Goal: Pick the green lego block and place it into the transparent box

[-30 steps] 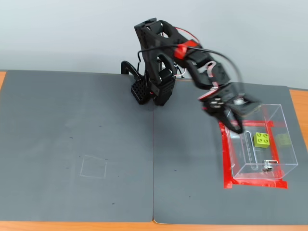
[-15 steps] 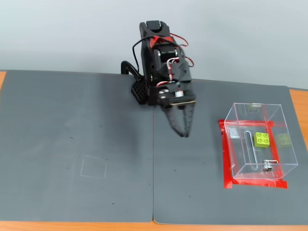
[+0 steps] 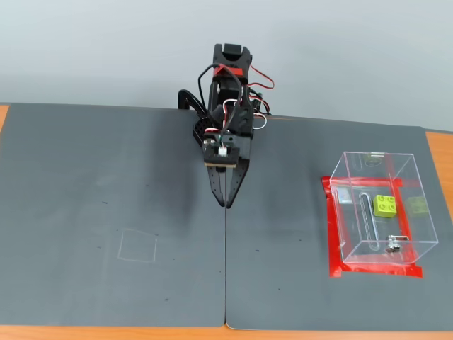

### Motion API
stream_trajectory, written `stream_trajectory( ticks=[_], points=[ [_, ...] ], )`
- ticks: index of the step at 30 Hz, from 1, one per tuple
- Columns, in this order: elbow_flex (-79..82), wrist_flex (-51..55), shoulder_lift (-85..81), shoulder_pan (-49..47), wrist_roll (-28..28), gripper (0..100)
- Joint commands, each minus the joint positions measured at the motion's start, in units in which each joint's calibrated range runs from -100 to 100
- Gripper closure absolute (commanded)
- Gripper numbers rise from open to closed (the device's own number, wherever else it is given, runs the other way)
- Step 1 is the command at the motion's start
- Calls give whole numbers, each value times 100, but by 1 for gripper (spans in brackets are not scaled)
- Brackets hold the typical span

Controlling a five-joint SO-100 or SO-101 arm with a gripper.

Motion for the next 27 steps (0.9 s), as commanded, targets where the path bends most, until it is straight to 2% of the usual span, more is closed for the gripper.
stream_trajectory(
  ticks=[1, 12, 20, 27],
  points=[
    [250, 290, -426, 16, 111, 98],
    [1562, 255, -1079, -74, 210, 98],
    [1634, 359, -1062, -21, 221, 98],
    [1643, 1262, -1079, -66, 413, 98]
  ],
)
